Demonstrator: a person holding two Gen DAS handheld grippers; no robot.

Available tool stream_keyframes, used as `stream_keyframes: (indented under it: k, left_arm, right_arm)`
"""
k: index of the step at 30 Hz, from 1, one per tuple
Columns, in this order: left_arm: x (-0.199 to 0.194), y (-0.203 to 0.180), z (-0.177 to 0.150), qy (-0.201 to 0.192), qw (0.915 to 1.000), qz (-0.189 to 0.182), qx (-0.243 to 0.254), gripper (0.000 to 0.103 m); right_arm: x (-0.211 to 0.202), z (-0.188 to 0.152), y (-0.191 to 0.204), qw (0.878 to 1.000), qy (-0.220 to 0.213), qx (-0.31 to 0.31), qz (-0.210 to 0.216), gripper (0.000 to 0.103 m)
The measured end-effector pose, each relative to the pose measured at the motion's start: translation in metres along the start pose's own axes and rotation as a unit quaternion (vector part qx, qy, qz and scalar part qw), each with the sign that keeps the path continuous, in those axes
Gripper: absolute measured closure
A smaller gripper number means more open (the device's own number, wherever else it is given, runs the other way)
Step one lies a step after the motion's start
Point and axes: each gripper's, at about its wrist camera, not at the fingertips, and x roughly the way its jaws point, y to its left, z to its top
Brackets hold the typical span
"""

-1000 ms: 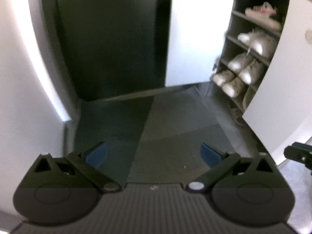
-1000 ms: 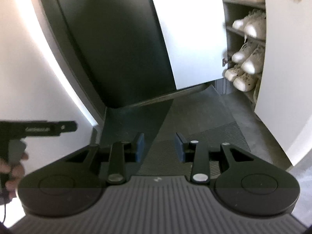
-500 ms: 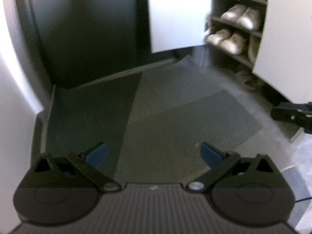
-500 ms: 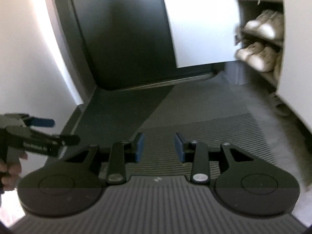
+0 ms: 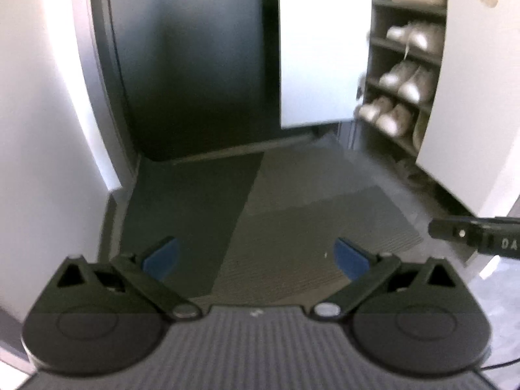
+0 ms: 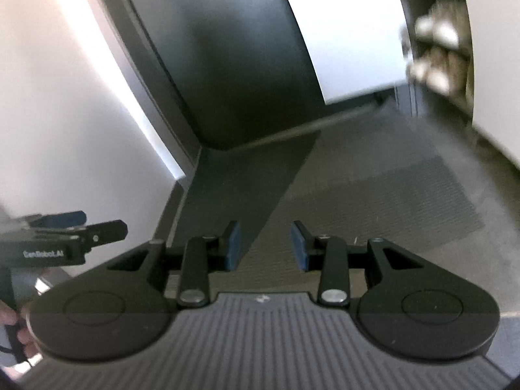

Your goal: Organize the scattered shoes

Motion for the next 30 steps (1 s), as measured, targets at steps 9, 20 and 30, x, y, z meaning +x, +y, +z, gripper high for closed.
stream_keyframes:
  k: [9,20,30]
  left_arm:
    - [-0.100,-0.016,-0.016,-0.039,0.9991,-0.016,0.005,0.000]
    - [-0.172,-0.022,-0.084,-0.047,0.9965,-0.043,-0.054,0.000]
    - [-0.189,-0.037,-0.106,-0.056,0.9978,0.023,-0.025,0.000]
  right_arm:
    - [-0.119,-0.021,0.055,0.999,-0.037,-0.010,-0.021,0.048]
    - [-0.207,-0.087,0.080,0.995,-0.089,-0.032,-0.022,0.008]
    - [-0.233,-0.105,0.070,0.994,-0.107,-0.010,-0.033,0.009]
